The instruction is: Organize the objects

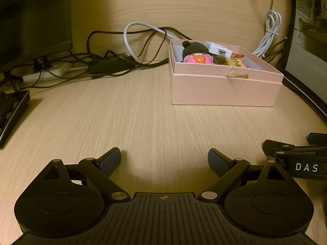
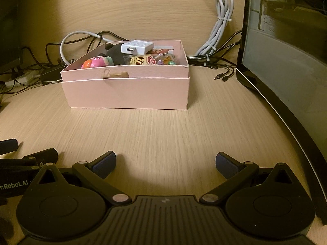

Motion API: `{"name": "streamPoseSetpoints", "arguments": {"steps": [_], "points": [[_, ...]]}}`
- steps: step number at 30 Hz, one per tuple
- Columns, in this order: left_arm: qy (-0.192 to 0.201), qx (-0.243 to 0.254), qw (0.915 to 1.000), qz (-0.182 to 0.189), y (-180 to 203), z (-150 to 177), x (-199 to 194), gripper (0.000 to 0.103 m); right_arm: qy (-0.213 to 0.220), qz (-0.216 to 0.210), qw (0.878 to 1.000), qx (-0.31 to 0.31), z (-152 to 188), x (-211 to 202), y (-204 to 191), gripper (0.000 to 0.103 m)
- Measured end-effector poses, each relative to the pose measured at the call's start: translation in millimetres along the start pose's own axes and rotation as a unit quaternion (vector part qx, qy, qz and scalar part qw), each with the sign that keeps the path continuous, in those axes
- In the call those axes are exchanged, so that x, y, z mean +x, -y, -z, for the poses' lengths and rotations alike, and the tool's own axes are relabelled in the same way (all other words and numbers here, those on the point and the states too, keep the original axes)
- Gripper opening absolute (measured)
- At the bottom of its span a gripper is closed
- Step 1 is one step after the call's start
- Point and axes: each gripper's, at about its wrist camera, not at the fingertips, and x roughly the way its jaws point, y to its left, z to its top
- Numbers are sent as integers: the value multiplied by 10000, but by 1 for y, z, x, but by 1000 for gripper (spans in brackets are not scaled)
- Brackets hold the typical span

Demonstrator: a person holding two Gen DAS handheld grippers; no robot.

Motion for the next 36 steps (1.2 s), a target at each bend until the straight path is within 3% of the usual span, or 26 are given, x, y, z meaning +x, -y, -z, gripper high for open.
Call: {"name": "streamPoseSetpoints", "arguments": {"steps": [36], "points": [[8, -34, 10000, -26, -4, 0, 1, 95, 7, -1, 10000, 1, 0, 0, 1, 103]]}}
